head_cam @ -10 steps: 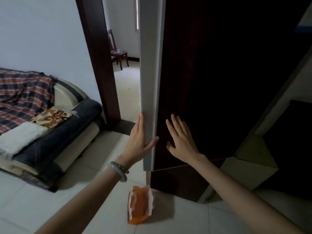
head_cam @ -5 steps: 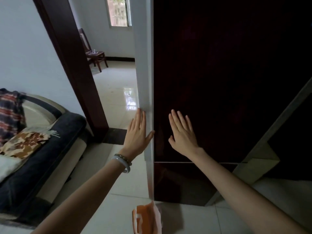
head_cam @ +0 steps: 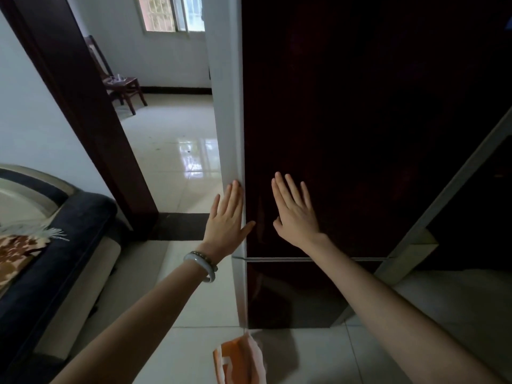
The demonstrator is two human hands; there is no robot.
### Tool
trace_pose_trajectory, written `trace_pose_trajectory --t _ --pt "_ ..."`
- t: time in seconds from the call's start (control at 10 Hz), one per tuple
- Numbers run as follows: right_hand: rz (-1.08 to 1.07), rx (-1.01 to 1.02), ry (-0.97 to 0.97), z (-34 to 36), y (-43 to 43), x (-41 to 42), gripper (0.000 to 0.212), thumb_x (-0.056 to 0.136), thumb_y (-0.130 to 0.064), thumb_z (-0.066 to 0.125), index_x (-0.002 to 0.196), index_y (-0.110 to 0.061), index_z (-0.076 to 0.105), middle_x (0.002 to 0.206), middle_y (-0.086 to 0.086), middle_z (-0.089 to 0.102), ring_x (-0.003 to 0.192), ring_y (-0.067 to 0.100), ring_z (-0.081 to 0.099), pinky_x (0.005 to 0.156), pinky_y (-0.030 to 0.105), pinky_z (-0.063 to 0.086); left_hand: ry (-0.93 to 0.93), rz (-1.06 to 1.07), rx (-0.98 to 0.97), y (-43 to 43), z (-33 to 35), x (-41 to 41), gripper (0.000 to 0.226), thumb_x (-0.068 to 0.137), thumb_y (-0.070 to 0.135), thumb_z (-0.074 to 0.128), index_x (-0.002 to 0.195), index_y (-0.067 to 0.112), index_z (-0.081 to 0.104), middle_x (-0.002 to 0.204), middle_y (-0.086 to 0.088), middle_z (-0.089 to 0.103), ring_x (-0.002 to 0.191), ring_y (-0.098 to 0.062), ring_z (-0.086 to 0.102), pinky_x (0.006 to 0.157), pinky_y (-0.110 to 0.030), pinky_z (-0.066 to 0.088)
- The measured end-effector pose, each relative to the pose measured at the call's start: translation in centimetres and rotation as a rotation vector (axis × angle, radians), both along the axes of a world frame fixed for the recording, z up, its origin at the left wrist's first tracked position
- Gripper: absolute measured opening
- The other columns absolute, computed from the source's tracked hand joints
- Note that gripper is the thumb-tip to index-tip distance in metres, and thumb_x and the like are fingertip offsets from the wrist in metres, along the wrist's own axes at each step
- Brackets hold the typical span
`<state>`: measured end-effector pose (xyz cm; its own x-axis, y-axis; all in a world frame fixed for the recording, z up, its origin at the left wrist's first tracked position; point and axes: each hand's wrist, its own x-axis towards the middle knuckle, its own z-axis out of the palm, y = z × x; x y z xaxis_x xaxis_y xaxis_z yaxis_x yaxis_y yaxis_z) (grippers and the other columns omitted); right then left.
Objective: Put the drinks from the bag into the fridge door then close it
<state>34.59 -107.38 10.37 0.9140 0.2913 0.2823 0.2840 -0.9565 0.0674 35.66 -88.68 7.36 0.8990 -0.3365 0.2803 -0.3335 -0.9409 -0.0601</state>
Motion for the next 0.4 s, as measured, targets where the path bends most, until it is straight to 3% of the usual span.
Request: trace_pose_trajectory --t 0.2,0.4 --pt "0.018 0.132 0.131 2.1 0.3 -1.6 0.083 0.088 -0.019 0.057 0.148 -0.013 0.0 0.158 0.009 -0.008 0.144 0.025 -0.009 0.118 0.046 0.004 0.028 -0.012 -0.031 0.2 1.9 -1.6 0.075 0.095 0.044 0.037 0.146 0.007 -0.004 0.155 -0.013 -0.005 0.142 -0.027 -0.009 0.116 -0.043 0.002" --pt "-0.013 0.422 0.136 6.4 -0.6 -6.6 0.087 0.087 -0.024 0.061 0.148 -0.019 -0.001 0.158 0.011 -0.001 0.144 0.029 0.006 0.115 0.039 0.015 -0.082 -0.023 -0.175 -0.5 6.0 -6.0 0.077 0.092 0.037 0.047 0.147 0.008 0.002 0.156 -0.013 0.0 0.143 -0.027 -0.003 0.115 -0.04 0.002"
